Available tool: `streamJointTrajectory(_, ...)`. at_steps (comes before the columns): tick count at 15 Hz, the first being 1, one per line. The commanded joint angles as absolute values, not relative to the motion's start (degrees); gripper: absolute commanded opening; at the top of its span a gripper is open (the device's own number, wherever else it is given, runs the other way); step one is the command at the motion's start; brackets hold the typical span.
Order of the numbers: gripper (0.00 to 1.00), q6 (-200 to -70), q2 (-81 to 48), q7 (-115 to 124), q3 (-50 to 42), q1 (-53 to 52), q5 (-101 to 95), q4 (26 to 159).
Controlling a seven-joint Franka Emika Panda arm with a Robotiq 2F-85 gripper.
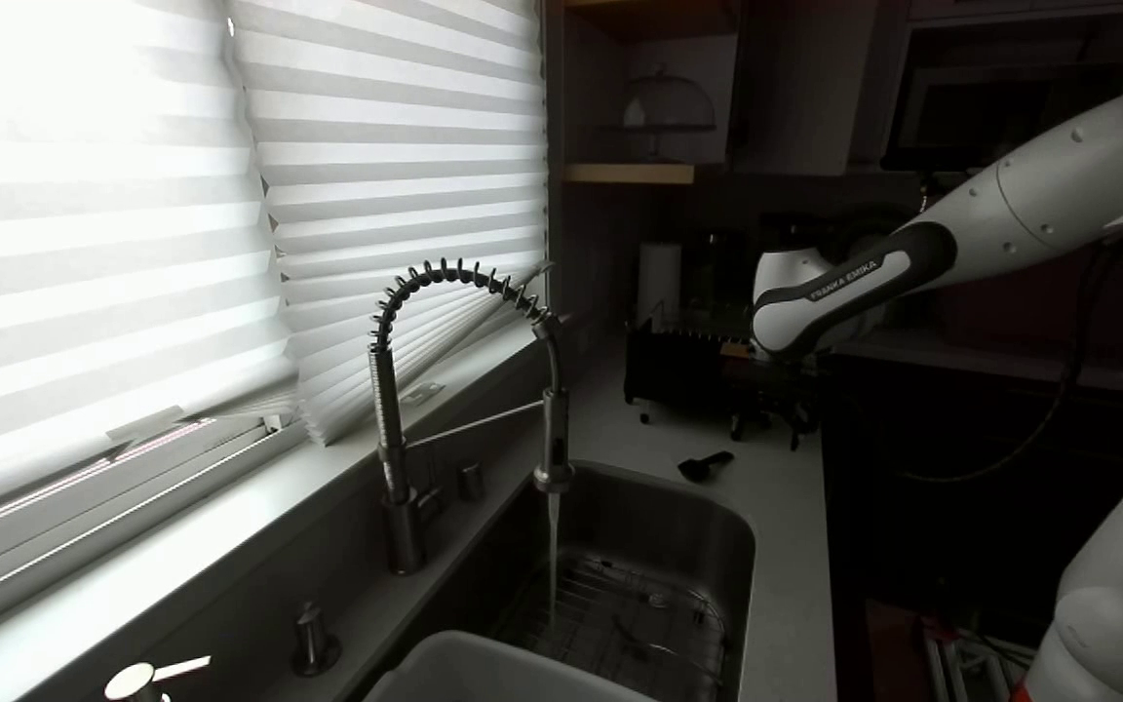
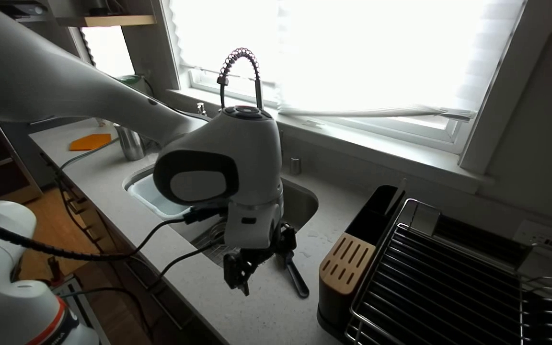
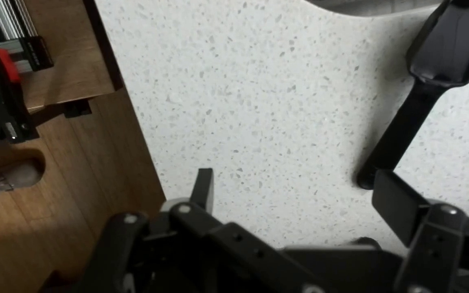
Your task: Pour the contents of the black spoon into the sink
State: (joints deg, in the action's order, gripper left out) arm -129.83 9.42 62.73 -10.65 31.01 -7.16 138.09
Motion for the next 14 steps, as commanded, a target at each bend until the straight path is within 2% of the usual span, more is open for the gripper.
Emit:
streamJointTrajectory(1,1.00,-130.6,3.4,60.0,-13.9,27.0,-6.2,133.5)
streamJointTrajectory(14,0.98,-133.9,-7.8,57.1,-17.4,21.7,6.1,126.7)
